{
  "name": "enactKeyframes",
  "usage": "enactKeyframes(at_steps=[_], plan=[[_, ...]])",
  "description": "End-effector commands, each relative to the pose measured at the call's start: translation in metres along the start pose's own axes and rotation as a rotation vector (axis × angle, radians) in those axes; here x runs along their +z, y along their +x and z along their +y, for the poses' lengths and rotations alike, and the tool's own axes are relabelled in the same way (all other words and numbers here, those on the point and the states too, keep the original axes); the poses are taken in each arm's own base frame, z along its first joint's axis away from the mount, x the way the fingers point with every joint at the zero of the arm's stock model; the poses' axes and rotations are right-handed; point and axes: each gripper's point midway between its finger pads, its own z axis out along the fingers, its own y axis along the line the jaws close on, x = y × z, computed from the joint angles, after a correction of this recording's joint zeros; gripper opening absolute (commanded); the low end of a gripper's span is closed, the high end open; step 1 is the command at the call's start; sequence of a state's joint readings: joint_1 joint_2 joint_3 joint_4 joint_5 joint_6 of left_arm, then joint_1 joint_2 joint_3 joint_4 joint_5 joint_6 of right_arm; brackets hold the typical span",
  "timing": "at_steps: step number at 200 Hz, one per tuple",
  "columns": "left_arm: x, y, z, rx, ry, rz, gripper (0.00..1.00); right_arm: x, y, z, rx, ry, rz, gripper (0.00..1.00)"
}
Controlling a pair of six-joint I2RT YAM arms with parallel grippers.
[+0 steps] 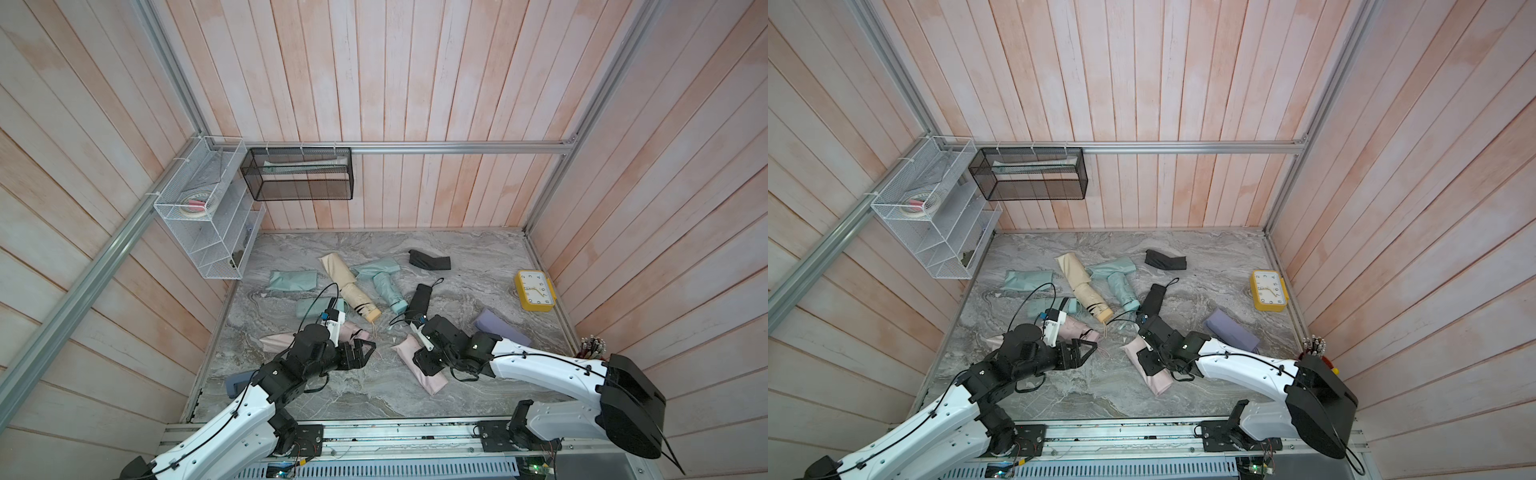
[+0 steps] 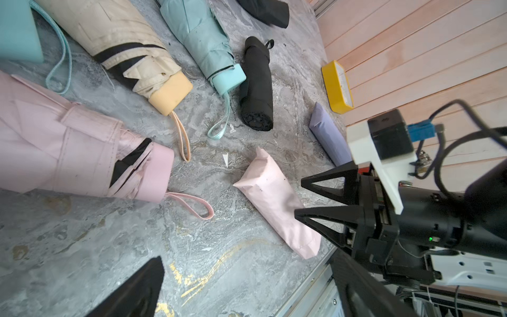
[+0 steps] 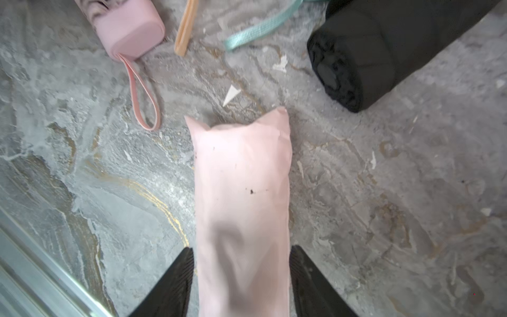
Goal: Take umbrellas out of sleeves
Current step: Move the umbrella to the center of the board.
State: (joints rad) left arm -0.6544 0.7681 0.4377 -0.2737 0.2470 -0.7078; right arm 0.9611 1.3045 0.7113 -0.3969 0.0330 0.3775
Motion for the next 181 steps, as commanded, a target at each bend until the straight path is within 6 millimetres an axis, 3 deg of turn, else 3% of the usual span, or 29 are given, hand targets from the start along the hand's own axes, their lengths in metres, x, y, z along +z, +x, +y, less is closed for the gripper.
enactKeyframes(at_steps=[1,25,44,66,107,128,155,181], plan=[[0.002,-0.018,-0.018,0.082,0.048,-0.047,1.00,0.012,0.014,-0.008,0.028,0.039,0.072,0.57],[0.007,-0.021,-0.019,0.115,0.059,-0.052,1.00,0.026,0.012,-0.010,0.000,0.075,0.123,0.47],[0.009,-0.023,-0.016,0.125,0.042,-0.059,1.00,0.034,0.006,-0.008,-0.047,0.091,0.144,0.26],[0.007,-0.022,-0.011,0.124,0.026,-0.052,1.00,0.042,-0.004,-0.001,-0.135,0.101,0.153,0.21],[-0.002,-0.015,-0.006,0.092,0.023,-0.054,1.00,0.054,-0.023,0.035,-0.412,0.113,0.129,0.21],[-0.003,-0.009,-0.004,0.062,0.050,-0.052,1.00,0.054,-0.040,0.032,-0.480,0.225,0.087,0.27],[-0.002,-0.003,-0.004,0.046,0.069,-0.039,1.00,0.025,-0.067,0.029,-0.431,0.300,-0.025,0.50],[0.001,0.000,0.000,0.037,0.064,-0.037,0.98,-0.012,-0.067,0.026,-0.323,0.285,-0.106,0.55]])
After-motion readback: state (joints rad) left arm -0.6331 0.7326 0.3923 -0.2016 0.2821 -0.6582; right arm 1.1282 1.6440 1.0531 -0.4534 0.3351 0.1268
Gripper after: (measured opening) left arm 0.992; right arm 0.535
